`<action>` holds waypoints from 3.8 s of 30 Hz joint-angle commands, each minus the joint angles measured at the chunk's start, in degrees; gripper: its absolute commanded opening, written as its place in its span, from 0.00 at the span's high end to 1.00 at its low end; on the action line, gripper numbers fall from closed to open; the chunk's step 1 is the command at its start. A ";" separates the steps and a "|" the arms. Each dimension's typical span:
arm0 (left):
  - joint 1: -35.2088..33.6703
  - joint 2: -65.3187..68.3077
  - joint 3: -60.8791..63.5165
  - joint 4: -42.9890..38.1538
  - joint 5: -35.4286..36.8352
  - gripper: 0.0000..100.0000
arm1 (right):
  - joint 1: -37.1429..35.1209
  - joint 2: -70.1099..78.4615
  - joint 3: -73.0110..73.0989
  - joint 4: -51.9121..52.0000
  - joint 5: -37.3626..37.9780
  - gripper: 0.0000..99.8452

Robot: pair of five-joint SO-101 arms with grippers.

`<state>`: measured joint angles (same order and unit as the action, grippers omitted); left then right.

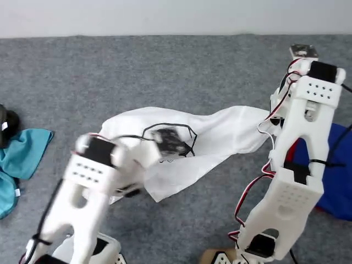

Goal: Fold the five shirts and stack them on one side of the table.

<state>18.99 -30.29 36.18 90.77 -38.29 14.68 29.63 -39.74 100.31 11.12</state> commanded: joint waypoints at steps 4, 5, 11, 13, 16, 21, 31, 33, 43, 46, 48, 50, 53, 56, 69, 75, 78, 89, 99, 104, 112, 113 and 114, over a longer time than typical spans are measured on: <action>12.75 6.95 3.38 -15.47 12.84 0.84 | -3.21 -4.26 -2.90 1.89 -0.35 0.99; 12.84 9.23 3.30 -16.79 13.19 0.84 | -3.47 -4.26 -2.90 1.89 -0.35 0.99; 12.66 23.30 3.12 -22.15 13.36 0.84 | -3.21 -4.44 -2.90 1.98 -0.26 0.99; 12.66 26.64 2.51 -22.51 13.27 0.84 | -3.21 -4.44 -2.90 1.98 -0.18 0.99; 12.66 29.19 0.84 -21.71 13.27 0.84 | -3.21 -4.44 -2.90 2.24 -0.18 0.99; 12.66 29.89 -0.04 -20.84 13.27 0.84 | -3.21 -4.44 -2.90 2.24 -0.18 0.99; 13.10 29.89 1.71 -21.27 13.19 0.93 | -3.21 -4.44 -2.90 2.24 -0.18 0.99; 13.45 29.89 1.71 -21.27 13.19 1.00 | -3.21 -4.44 -2.90 2.24 -0.09 0.99; 19.43 25.05 2.15 -15.03 19.08 1.00 | -1.89 -6.20 -2.99 2.24 -0.09 0.99; 14.59 17.14 -3.38 -8.00 21.10 1.00 | -0.75 -9.01 -2.99 2.24 0.44 0.99; 9.41 10.81 -8.84 -2.99 21.54 1.00 | -0.75 -11.38 -2.99 2.24 2.37 0.99; 3.43 5.27 -15.34 1.32 21.54 1.00 | -0.75 -14.29 -2.99 2.24 3.34 0.99; -5.45 -0.53 -24.22 3.52 21.36 1.00 | -1.19 -19.30 -2.99 2.24 3.43 0.99; -13.45 -3.34 -31.52 3.52 21.36 1.00 | -1.19 -24.66 -2.99 2.24 3.43 0.99; -28.04 -12.66 -54.81 -3.96 21.54 1.00 | -2.33 -55.60 -2.99 0.22 6.51 0.99; -28.13 -21.36 -57.71 -7.12 21.54 1.00 | -2.15 -67.91 -2.99 -4.97 10.11 0.99; -28.22 -26.37 -57.71 -8.26 21.27 1.00 | -1.01 -72.22 -2.99 -7.96 12.04 0.99; -37.54 -34.46 -57.36 -8.00 16.09 1.00 | 0.84 -75.12 -2.99 -26.15 21.45 0.99; -37.71 -34.46 -57.36 -7.91 16.09 1.00 | 0.66 -77.67 -2.90 -29.05 28.75 0.99; -37.71 -34.20 -54.11 -7.91 16.09 1.00 | 0.66 -77.41 -2.64 -23.60 28.84 0.99; -37.54 -34.02 -43.82 -8.26 15.91 1.00 | 0.57 -75.12 0.79 -16.57 28.75 0.99; -37.54 -34.02 -41.19 -8.70 15.91 1.00 | 0.57 -74.59 2.02 -16.22 28.66 0.99; -37.45 -34.02 -38.11 -9.41 15.91 1.00 | 0.48 -73.80 3.43 -16.13 28.66 0.99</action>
<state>-18.29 -65.10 -7.87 83.82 -21.85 14.68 -47.74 -39.38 83.43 39.43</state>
